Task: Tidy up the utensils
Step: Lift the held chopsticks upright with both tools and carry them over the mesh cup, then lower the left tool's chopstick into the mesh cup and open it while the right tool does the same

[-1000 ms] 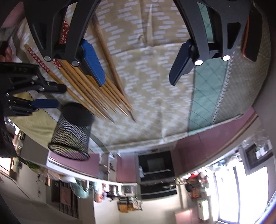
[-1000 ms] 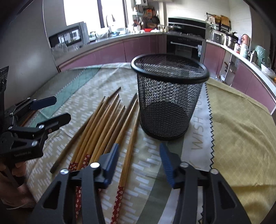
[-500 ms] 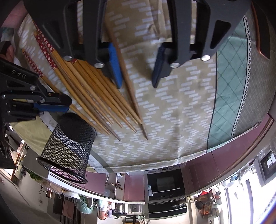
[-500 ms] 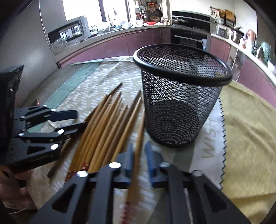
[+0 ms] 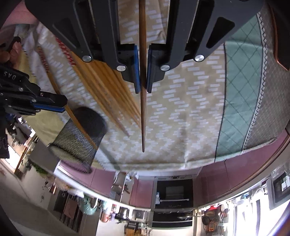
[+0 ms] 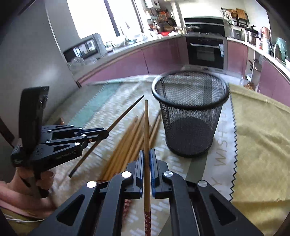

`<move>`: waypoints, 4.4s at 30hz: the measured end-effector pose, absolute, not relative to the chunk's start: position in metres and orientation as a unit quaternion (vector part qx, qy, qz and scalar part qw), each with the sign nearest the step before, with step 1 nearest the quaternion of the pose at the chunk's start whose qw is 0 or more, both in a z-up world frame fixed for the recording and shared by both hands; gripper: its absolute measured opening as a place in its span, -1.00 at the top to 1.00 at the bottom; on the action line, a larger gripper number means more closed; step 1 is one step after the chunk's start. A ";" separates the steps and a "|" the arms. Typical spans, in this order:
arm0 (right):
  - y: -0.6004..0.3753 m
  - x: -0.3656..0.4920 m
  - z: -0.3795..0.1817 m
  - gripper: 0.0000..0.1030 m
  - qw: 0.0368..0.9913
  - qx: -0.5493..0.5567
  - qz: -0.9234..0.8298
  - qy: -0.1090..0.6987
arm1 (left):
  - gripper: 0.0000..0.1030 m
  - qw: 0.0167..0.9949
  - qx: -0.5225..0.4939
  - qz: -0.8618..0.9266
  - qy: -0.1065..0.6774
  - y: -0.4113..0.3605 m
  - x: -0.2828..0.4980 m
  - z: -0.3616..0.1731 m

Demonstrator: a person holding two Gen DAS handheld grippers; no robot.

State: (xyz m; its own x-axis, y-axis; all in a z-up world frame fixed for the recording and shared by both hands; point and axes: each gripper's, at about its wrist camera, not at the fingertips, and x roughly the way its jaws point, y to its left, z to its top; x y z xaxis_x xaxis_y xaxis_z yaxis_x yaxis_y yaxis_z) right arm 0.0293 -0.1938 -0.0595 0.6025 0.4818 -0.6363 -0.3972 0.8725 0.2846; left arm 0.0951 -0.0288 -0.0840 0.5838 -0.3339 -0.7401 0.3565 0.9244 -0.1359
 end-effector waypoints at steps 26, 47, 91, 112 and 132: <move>-0.266 0.045 0.073 0.89 0.943 0.104 0.252 0.190 | 0.85 0.921 -0.079 -0.317 0.215 -0.073 0.114 0.070; -0.272 0.111 0.016 0.89 0.923 0.113 0.225 0.292 | 0.85 0.930 -0.049 -0.280 0.233 -0.168 0.187 0.014; -0.263 0.105 0.078 0.89 0.921 0.144 0.299 0.203 | 0.83 0.915 -0.019 -0.365 0.172 -0.141 0.148 0.043; -0.246 0.129 0.033 0.45 0.922 0.115 0.241 0.281 | 0.65 0.913 0.002 -0.328 0.242 -0.139 0.166 -0.002; -0.216 0.034 -0.037 0.15 0.878 0.059 0.311 0.358 | -0.14 0.900 0.027 -0.239 0.364 -0.031 0.110 -0.066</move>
